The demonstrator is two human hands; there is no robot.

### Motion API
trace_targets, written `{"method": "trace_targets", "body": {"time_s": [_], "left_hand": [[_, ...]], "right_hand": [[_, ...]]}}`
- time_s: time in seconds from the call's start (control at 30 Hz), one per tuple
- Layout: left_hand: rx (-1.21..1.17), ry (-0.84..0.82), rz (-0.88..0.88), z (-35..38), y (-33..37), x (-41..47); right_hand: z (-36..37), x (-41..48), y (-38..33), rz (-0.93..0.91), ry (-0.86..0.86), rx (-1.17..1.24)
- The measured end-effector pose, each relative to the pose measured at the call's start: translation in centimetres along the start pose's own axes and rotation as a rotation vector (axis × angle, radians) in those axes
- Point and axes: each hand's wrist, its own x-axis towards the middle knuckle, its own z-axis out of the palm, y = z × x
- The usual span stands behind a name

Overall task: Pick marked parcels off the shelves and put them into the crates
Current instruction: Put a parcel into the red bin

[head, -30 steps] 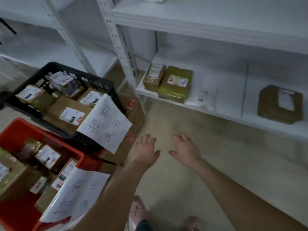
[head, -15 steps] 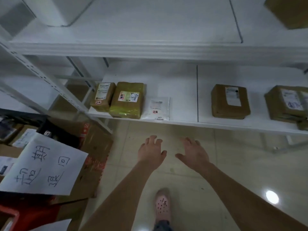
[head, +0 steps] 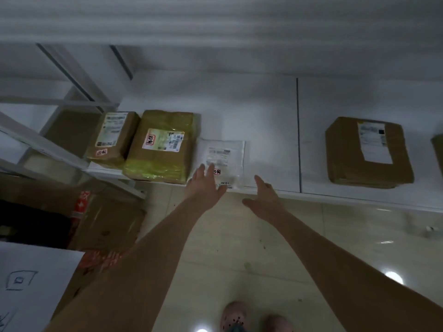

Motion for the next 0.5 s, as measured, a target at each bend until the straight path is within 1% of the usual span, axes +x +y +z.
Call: {"method": "trace_targets", "body": {"time_s": [0.1,0.17,0.23,0.3,0.37,0.4,0.5], "left_hand": [[-0.002,0.009,-0.058,1.3,-0.1,4.0],[-0.068,0.008,-0.12,2.2,-0.3,6.1],[-0.121,0.003,-0.116,3.2,0.1,6.8],[-0.11,0.002,-0.054,4.3,1.1,6.1],[-0.1,0.016,0.022,5.0,2.2,4.6],[-0.148,0.012,0.042,5.0,2.7,4.0],[-0.391,-0.028,0.028,4.8,3.4,2.9]], "right_hand": [[0.2,3.6,0.0,-0.05,0.034,0.049],[0.2,5.2,0.0,-0.067,0.05,0.105],[0.0,6.2,0.2,-0.045,0.059,0.183],[-0.2,6.6,0.8,0.014,0.088,0.262],[-0.6,6.3,1.4,0.117,0.141,0.313],[-0.8,6.1,1.9,0.166,0.166,0.344],[-2.0,4.8,2.9,0.279,0.204,0.502]]}}
